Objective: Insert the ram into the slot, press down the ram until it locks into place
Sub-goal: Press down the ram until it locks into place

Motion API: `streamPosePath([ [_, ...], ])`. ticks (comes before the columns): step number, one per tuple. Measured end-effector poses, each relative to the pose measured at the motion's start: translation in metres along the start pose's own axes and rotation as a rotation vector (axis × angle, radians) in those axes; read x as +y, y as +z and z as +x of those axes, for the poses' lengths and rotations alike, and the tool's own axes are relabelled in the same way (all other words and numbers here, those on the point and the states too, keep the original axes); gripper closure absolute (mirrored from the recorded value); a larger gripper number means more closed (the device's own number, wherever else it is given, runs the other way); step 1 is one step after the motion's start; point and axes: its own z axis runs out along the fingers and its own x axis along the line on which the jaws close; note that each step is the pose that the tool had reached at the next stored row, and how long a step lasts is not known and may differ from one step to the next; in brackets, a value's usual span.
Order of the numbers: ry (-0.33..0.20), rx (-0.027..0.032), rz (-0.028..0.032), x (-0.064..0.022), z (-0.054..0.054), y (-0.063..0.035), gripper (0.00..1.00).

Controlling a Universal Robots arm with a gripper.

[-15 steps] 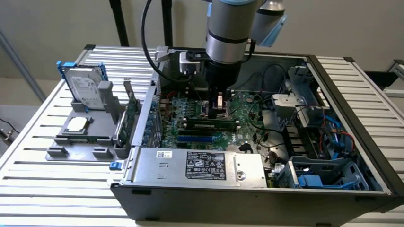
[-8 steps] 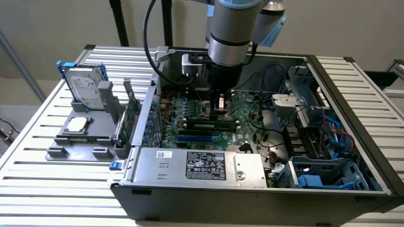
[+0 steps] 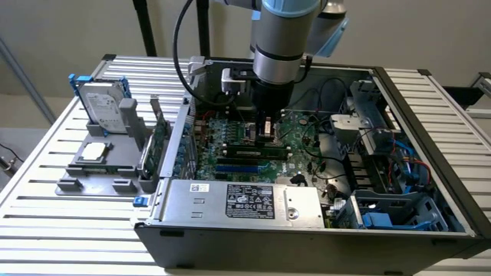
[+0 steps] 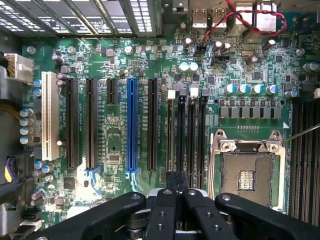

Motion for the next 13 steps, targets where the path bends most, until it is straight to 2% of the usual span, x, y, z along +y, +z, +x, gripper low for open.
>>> streamPosePath([
  [5,0.01,0.0004,0.0008,-0.0003,-0.002,0.0021,0.89],
  [9,0.011,0.0007,0.0007,-0.0006,-0.002,-0.0096,0.89],
  [13,0.012,0.0022,0.0016,-0.0009,-0.002,-0.008,0.89],
])
